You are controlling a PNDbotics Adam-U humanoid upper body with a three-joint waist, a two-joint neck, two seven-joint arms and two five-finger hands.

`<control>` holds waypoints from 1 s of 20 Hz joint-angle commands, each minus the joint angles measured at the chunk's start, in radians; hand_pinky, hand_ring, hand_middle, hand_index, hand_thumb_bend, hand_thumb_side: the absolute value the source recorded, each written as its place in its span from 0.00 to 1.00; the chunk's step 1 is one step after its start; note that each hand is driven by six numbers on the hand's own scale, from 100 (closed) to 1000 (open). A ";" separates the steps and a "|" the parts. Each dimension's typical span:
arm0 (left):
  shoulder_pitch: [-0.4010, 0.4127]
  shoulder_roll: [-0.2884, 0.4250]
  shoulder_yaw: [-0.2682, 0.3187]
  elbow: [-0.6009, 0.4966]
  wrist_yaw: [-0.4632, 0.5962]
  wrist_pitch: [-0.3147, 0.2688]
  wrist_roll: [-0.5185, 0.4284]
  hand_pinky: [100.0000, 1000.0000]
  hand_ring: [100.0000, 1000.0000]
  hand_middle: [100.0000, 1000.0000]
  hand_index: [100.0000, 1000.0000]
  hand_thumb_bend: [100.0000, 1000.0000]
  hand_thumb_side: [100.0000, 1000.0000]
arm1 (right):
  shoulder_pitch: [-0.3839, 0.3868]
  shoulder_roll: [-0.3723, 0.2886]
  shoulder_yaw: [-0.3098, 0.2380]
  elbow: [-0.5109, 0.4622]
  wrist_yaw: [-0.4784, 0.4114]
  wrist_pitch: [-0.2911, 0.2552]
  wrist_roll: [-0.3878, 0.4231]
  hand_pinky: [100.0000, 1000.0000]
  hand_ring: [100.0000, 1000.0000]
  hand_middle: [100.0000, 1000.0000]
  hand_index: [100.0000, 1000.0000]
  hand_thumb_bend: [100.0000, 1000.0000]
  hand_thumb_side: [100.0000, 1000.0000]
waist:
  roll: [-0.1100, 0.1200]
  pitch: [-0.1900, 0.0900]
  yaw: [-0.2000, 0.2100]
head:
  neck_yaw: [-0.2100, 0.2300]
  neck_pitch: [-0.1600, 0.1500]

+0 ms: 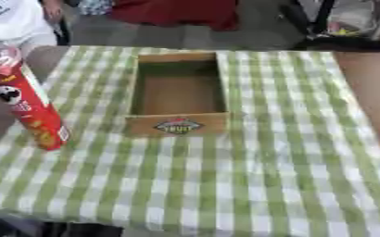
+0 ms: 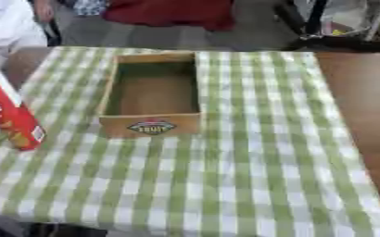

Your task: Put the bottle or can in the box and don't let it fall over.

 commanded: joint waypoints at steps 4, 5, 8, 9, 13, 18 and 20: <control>-0.006 0.032 0.014 -0.015 0.001 -0.006 -0.005 0.87 0.87 0.88 0.93 0.22 0.91 | -0.009 -0.042 -0.013 -0.018 0.008 -0.002 -0.001 0.80 0.80 0.80 0.81 0.00 0.61 | 0.001 -0.013 -0.001 | 0.004 -0.005; -0.006 0.032 0.013 -0.015 -0.001 -0.006 -0.011 0.87 0.87 0.88 0.93 0.22 0.90 | -0.009 -0.042 -0.013 -0.017 0.008 -0.001 -0.002 0.80 0.80 0.80 0.81 0.00 0.61 | 0.001 -0.013 -0.001 | 0.004 -0.004; -0.004 0.033 0.008 -0.017 -0.015 -0.006 -0.051 0.87 0.89 0.87 0.92 0.22 0.86 | -0.008 -0.041 -0.013 -0.017 0.008 0.000 -0.002 0.80 0.80 0.80 0.81 0.00 0.62 | 0.001 -0.014 -0.001 | 0.006 -0.005; -0.003 0.034 0.006 -0.018 -0.026 -0.005 -0.073 0.87 0.90 0.85 0.91 0.24 0.80 | -0.008 -0.041 -0.012 -0.017 0.008 0.000 -0.002 0.80 0.80 0.80 0.81 0.00 0.62 | 0.001 -0.014 -0.001 | 0.006 -0.005; -0.005 0.036 0.001 -0.019 -0.084 -0.002 -0.179 0.88 0.91 0.84 0.90 0.27 0.73 | -0.009 -0.041 -0.011 -0.016 0.008 0.001 -0.002 0.79 0.79 0.80 0.81 0.00 0.62 | 0.000 -0.014 -0.001 | 0.008 -0.007; -0.014 0.039 -0.001 -0.031 -0.139 -0.007 -0.315 0.90 0.93 0.85 0.91 0.23 0.69 | -0.008 -0.040 -0.011 -0.015 0.008 0.002 -0.003 0.79 0.79 0.80 0.81 0.00 0.62 | 0.000 -0.014 -0.002 | 0.011 -0.007; -0.019 0.041 -0.007 -0.031 -0.152 -0.004 -0.352 0.90 0.93 0.85 0.91 0.23 0.67 | -0.008 -0.040 -0.010 -0.015 0.008 0.003 -0.002 0.79 0.79 0.80 0.81 0.00 0.62 | 0.000 -0.014 -0.003 | 0.012 -0.009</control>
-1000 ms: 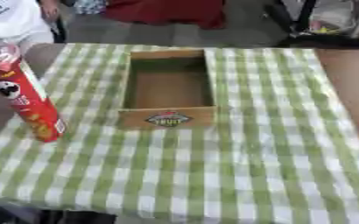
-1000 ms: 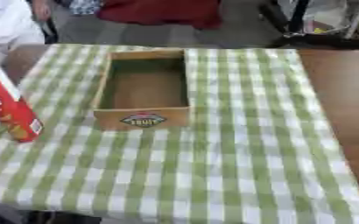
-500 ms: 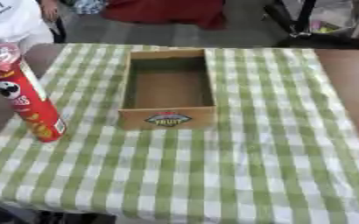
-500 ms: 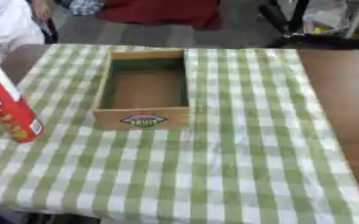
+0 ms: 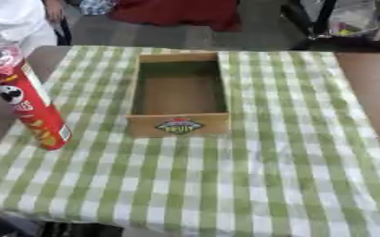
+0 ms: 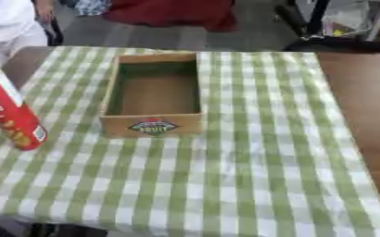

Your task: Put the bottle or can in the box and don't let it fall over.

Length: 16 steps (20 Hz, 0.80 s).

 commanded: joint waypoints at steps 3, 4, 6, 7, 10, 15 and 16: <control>-0.019 0.047 -0.008 -0.016 -0.041 0.014 -0.090 0.90 0.92 0.83 0.90 0.22 0.57 | -0.010 -0.039 -0.009 -0.016 0.008 0.002 0.000 0.79 0.79 0.79 0.81 0.00 0.62 | 0.001 -0.014 -0.003 | 0.005 -0.010; -0.022 0.049 -0.013 -0.017 -0.048 0.018 -0.099 0.90 0.92 0.83 0.90 0.21 0.55 | -0.011 -0.039 -0.009 -0.016 0.008 0.002 0.000 0.79 0.79 0.79 0.81 0.00 0.62 | 0.001 -0.014 -0.004 | 0.007 -0.010; -0.028 0.051 -0.027 -0.022 -0.059 0.026 -0.121 0.92 0.93 0.83 0.91 0.19 0.49 | -0.012 -0.039 -0.008 -0.016 0.007 0.002 0.000 0.79 0.79 0.79 0.81 0.00 0.62 | 0.001 -0.014 -0.006 | 0.011 -0.012; -0.030 0.052 -0.036 -0.025 -0.062 0.032 -0.136 0.92 0.94 0.84 0.92 0.17 0.44 | -0.012 -0.038 -0.008 -0.016 0.007 0.002 0.000 0.79 0.79 0.79 0.81 0.00 0.62 | 0.001 -0.013 -0.007 | 0.012 -0.013; -0.040 0.055 -0.060 -0.039 -0.072 0.051 -0.185 0.92 0.94 0.84 0.92 0.15 0.38 | -0.014 -0.038 -0.006 -0.016 0.005 0.002 0.001 0.79 0.79 0.79 0.81 0.00 0.62 | 0.001 -0.013 -0.010 | 0.016 -0.016; -0.060 0.055 -0.091 -0.057 -0.054 0.072 -0.218 0.94 0.95 0.85 0.93 0.13 0.29 | -0.017 -0.037 -0.004 -0.017 0.004 0.003 0.003 0.79 0.78 0.78 0.81 0.00 0.62 | 0.000 -0.013 -0.015 | 0.025 -0.019; -0.064 0.055 -0.097 -0.059 -0.051 0.076 -0.221 0.94 0.96 0.85 0.93 0.12 0.26 | -0.017 -0.036 -0.003 -0.017 0.004 0.003 0.003 0.79 0.78 0.78 0.81 0.00 0.62 | 0.000 -0.013 -0.017 | 0.026 -0.019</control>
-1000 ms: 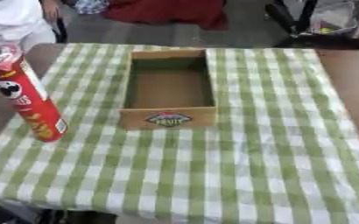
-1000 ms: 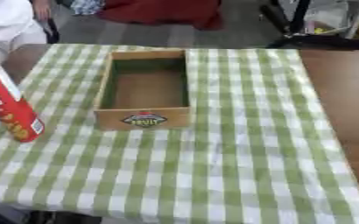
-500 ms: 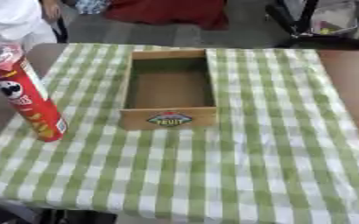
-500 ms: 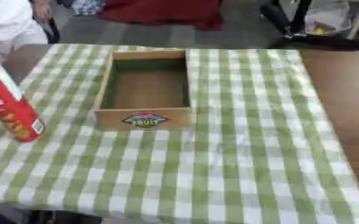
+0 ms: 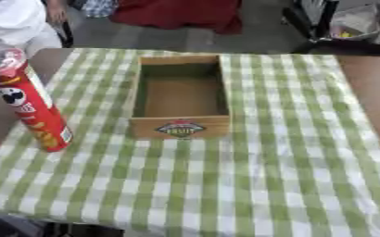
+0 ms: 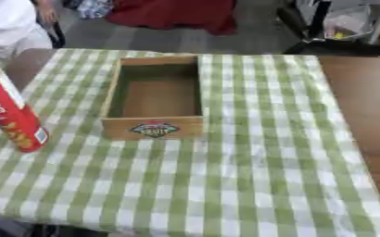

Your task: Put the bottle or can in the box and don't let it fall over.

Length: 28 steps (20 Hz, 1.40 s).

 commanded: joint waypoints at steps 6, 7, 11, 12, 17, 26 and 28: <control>-0.037 0.056 -0.043 -0.039 0.017 0.040 -0.008 0.96 0.98 0.86 0.95 0.14 0.24 | -0.017 -0.035 -0.002 -0.017 0.002 0.001 0.003 0.79 0.78 0.78 0.81 0.00 0.62 | 0.000 -0.012 -0.006 | 0.012 -0.012; -0.041 0.057 -0.049 -0.042 0.016 0.046 -0.006 0.96 0.98 0.86 0.95 0.14 0.24 | -0.018 -0.035 -0.002 -0.017 0.001 0.000 0.003 0.79 0.78 0.78 0.81 0.00 0.62 | 0.000 -0.012 -0.007 | 0.013 -0.012; -0.062 0.060 -0.074 -0.048 0.006 0.067 0.003 0.97 0.98 0.87 0.96 0.16 0.26 | -0.020 -0.033 0.002 -0.017 0.000 0.001 0.007 0.79 0.78 0.78 0.81 0.00 0.62 | 0.000 -0.011 -0.009 | 0.016 -0.014; -0.067 0.062 -0.080 -0.049 0.003 0.072 0.005 0.97 0.98 0.87 0.96 0.17 0.26 | -0.021 -0.033 0.003 -0.018 0.000 0.001 0.007 0.79 0.78 0.78 0.81 0.00 0.62 | 0.000 -0.011 -0.010 | 0.017 -0.014; -0.086 0.061 -0.105 -0.054 -0.007 0.085 0.000 0.97 0.98 0.87 0.95 0.17 0.27 | -0.025 -0.033 0.005 -0.018 -0.001 0.001 0.010 0.79 0.77 0.77 0.81 0.00 0.62 | 0.000 -0.010 -0.014 | 0.022 -0.017; -0.118 0.053 -0.134 -0.050 -0.007 0.092 -0.035 0.96 0.98 0.87 0.95 0.17 0.29 | -0.029 -0.031 0.009 -0.018 -0.003 0.001 0.013 0.79 0.77 0.77 0.81 0.00 0.62 | 0.000 -0.009 -0.018 | 0.071 -0.034; -0.123 0.052 -0.139 -0.050 -0.005 0.094 -0.044 0.96 0.98 0.87 0.95 0.17 0.29 | -0.029 -0.031 0.009 -0.019 -0.004 0.001 0.013 0.79 0.77 0.77 0.81 0.00 0.62 | 0.000 -0.009 -0.018 | 0.091 -0.042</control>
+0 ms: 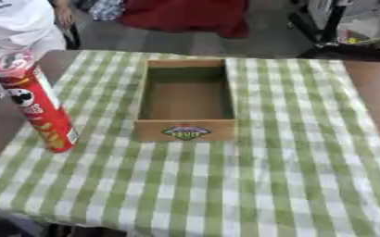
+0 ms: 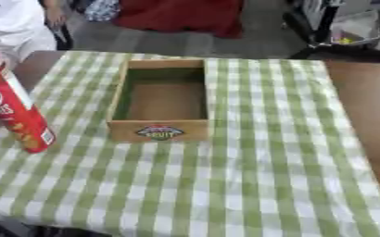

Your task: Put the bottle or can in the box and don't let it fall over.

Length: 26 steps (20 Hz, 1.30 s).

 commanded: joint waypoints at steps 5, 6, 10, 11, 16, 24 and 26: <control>-0.030 0.034 -0.015 -0.015 0.004 0.008 -0.025 0.96 0.98 0.87 0.95 0.16 0.30 | -0.016 -0.030 -0.004 -0.019 -0.005 -0.003 0.002 0.79 0.77 0.77 0.81 0.00 0.62 | 0.000 -0.009 -0.002 | 0.031 -0.027; -0.033 0.033 -0.018 -0.015 0.005 0.010 -0.027 0.96 0.98 0.87 0.95 0.16 0.30 | -0.016 -0.030 -0.004 -0.019 -0.005 -0.003 0.002 0.79 0.77 0.77 0.81 0.00 0.62 | 0.000 -0.009 -0.003 | 0.031 -0.027; -0.045 0.033 -0.033 -0.015 0.009 0.019 -0.037 0.96 0.98 0.87 0.95 0.16 0.30 | -0.016 -0.029 -0.003 -0.020 -0.006 -0.005 0.002 0.79 0.77 0.77 0.81 0.00 0.62 | 0.000 -0.009 -0.006 | 0.029 -0.026; -0.047 0.033 -0.036 -0.014 0.009 0.021 -0.039 0.96 0.98 0.87 0.95 0.17 0.30 | -0.016 -0.029 -0.003 -0.021 -0.006 -0.005 0.002 0.79 0.77 0.77 0.81 0.00 0.63 | 0.000 -0.009 -0.007 | 0.029 -0.026; -0.056 0.032 -0.047 -0.011 0.002 0.028 -0.054 0.98 0.99 0.89 0.97 0.22 0.37 | -0.016 -0.026 -0.003 -0.021 -0.008 -0.004 0.003 0.79 0.77 0.77 0.81 0.00 0.63 | 0.001 -0.008 -0.010 | 0.027 -0.027; -0.064 0.028 -0.059 -0.009 -0.019 0.029 -0.077 1.00 1.00 0.90 0.99 0.26 0.50 | -0.015 -0.024 -0.004 -0.021 -0.011 -0.004 0.003 0.79 0.77 0.77 0.81 0.00 0.63 | 0.002 -0.006 -0.012 | 0.026 -0.027; -0.065 0.028 -0.062 -0.011 -0.021 0.024 -0.099 1.00 1.00 0.91 1.00 0.27 0.55 | -0.016 -0.024 -0.003 -0.021 -0.012 -0.004 0.003 0.79 0.76 0.77 0.81 0.00 0.64 | 0.002 -0.006 -0.012 | 0.027 -0.029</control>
